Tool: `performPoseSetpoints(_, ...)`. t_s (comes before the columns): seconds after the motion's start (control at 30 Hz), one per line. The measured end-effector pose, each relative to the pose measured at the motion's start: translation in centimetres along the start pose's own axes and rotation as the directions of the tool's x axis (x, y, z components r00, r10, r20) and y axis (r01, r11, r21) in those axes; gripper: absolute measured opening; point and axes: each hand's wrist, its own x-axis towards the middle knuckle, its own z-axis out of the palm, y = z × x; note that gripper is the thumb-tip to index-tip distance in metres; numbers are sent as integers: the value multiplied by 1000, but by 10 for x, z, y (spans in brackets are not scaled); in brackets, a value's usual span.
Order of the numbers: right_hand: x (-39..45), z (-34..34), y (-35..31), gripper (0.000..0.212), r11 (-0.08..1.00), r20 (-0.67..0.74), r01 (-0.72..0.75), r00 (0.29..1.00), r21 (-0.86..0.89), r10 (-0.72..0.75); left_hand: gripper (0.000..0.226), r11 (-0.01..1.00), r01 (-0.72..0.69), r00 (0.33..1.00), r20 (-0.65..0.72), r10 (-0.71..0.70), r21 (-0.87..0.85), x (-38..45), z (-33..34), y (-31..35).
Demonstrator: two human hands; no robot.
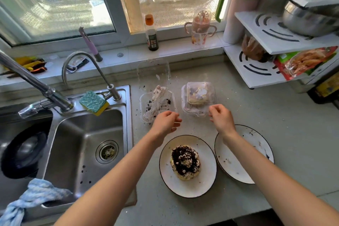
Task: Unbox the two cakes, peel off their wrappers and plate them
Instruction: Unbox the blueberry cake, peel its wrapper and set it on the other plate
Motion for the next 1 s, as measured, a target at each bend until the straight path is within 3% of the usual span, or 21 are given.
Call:
performPoseSetpoints(0.1,19,-5,-1,11,985,19,84,996,-151,-82,22,998,58,998,-7,-57,33,10,5,9)
performPoseSetpoints(0.17,26,-7,2,13,928,82,223,975,-299,-208,26,994,98,995,-22,-99,-42,16,13,14)
performPoseSetpoints(0.27,37,-11,5,18,682,280,474,880,-557,-384,37,960,152,983,-67,-172,-234,27,35,20)
performPoseSetpoints(0.37,46,-16,9,22,396,470,644,757,-654,-454,42,867,194,952,-125,-279,-459,31,63,25)
performPoseSetpoints(0.5,53,-15,11,20,126,612,740,627,-660,-482,22,728,218,927,-96,-364,-650,39,90,27)
performPoseSetpoints(0.57,58,-13,18,28,44,638,731,623,-681,-452,26,687,218,923,-82,-376,-693,43,99,29)
performPoseSetpoints(0.7,62,-13,31,28,-26,660,724,613,-689,-433,33,642,225,909,-80,-409,-733,50,108,26)
performPoseSetpoints(0.8,64,-15,31,22,-38,661,731,591,-681,-462,50,620,240,901,-68,-429,-747,51,107,23)
performPoseSetpoints(1.0,65,-11,29,22,-14,627,707,617,-707,-476,50,596,260,904,-27,-427,-760,47,105,23)
